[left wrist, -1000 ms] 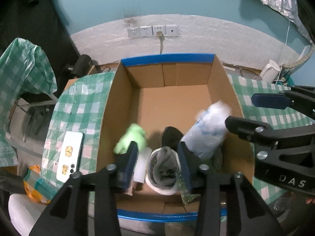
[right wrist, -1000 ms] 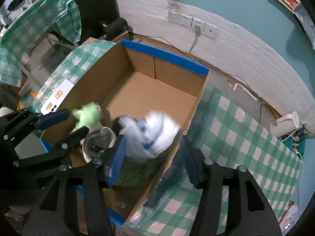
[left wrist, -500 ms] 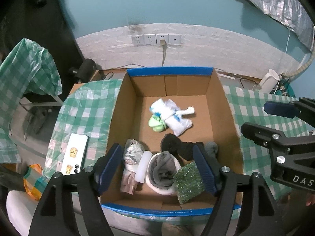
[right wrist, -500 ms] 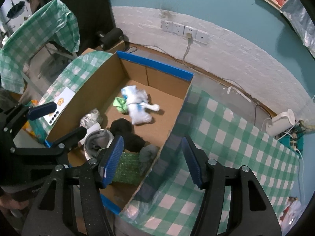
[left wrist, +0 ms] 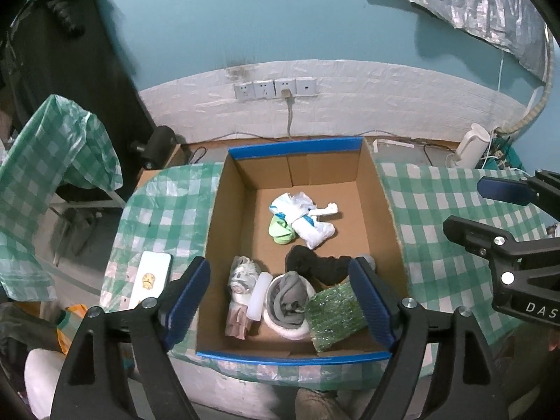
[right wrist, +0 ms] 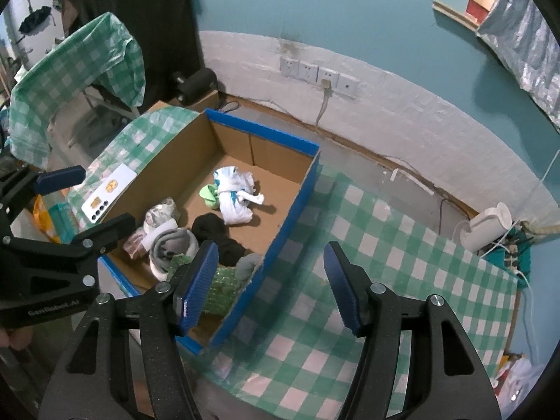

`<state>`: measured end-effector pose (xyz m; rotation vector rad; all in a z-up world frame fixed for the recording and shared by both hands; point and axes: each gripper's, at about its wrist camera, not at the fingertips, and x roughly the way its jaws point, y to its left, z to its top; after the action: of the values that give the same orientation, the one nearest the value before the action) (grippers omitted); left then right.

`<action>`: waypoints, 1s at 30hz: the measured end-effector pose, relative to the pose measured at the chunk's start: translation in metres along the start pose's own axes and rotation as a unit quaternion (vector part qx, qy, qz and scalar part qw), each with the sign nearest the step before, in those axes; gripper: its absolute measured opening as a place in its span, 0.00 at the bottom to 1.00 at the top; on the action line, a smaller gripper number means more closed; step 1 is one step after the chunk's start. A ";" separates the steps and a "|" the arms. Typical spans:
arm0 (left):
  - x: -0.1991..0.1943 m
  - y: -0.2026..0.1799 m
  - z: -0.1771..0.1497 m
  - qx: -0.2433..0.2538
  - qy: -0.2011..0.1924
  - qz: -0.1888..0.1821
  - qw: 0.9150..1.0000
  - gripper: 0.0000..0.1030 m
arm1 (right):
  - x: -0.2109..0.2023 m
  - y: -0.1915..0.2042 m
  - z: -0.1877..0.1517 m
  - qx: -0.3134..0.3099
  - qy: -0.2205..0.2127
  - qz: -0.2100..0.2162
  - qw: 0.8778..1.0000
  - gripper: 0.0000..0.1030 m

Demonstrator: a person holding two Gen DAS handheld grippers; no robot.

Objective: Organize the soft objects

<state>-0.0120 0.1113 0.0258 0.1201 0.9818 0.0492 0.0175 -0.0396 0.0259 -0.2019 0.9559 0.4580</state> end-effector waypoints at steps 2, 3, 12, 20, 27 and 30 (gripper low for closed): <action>-0.005 -0.004 0.001 0.001 -0.007 0.004 1.000 0.86 | -0.007 -0.003 -0.002 0.001 -0.008 -0.002 1.000 0.61; -0.007 -0.006 0.000 0.001 -0.009 0.007 1.000 0.86 | -0.010 -0.004 -0.002 0.001 -0.012 -0.003 1.000 0.61; -0.026 -0.021 0.002 0.011 -0.031 0.012 0.999 0.87 | -0.026 -0.022 -0.009 0.017 -0.031 -0.012 0.999 0.61; -0.032 -0.022 0.005 0.008 -0.034 0.013 0.999 0.87 | -0.027 -0.026 -0.013 0.020 -0.031 -0.009 0.999 0.62; -0.029 -0.027 0.006 0.018 -0.035 0.017 0.999 0.87 | -0.026 -0.028 -0.015 0.020 -0.029 -0.009 0.999 0.62; -0.028 -0.028 0.006 0.022 -0.035 0.015 0.999 0.87 | -0.026 -0.028 -0.015 0.020 -0.029 -0.008 0.999 0.62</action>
<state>-0.0230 0.0804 0.0486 0.1752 0.9110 0.0511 0.0068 -0.0773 0.0375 -0.1595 0.9046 0.4271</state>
